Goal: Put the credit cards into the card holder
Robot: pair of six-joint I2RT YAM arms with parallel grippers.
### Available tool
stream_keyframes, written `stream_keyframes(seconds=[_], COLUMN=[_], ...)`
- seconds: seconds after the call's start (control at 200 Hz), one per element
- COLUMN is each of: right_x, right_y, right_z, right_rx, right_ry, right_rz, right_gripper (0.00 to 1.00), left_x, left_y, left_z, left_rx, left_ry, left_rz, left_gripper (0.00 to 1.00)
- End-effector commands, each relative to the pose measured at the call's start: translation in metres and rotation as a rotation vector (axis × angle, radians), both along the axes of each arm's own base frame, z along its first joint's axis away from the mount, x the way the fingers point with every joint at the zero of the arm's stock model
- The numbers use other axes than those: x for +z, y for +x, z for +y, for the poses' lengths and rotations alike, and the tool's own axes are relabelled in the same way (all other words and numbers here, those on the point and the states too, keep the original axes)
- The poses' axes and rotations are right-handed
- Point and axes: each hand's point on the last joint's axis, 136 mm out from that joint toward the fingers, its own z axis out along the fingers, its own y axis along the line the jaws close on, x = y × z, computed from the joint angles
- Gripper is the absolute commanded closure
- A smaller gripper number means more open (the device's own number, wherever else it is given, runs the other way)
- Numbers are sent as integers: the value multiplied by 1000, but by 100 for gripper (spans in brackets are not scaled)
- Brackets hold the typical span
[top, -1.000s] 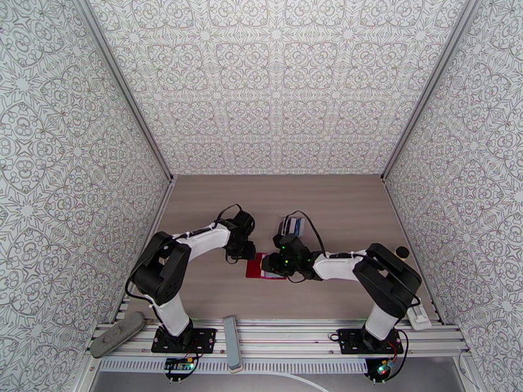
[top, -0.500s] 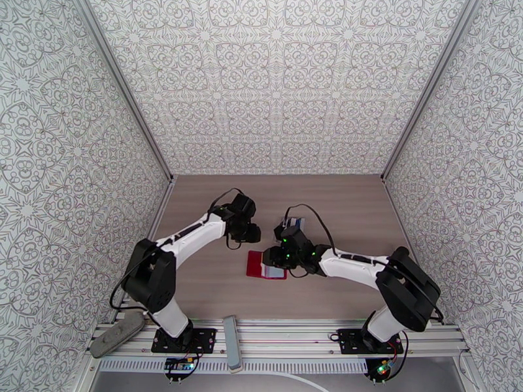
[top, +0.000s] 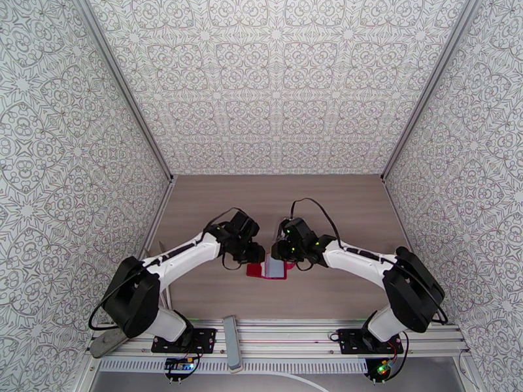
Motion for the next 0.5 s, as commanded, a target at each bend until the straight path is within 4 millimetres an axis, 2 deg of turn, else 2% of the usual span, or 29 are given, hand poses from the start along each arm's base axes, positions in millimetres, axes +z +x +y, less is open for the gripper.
stream_keyframes(seconds=[0.0,0.215,0.495], right_x=[-3,-8,-12], right_y=[6,6,8], right_z=[1,1,4], right_rx=[1,-3,-5], right_ry=[-18,-21,-14], right_rz=[2,7,15], right_gripper=[59,59,59], left_x=[3,-16,-49], left_y=[-3,-12,-12], left_z=[-6,6,20], left_rx=[26,36,49], left_ry=[-42,4,78], left_rz=[-12,13,23], left_gripper=[65,65,65])
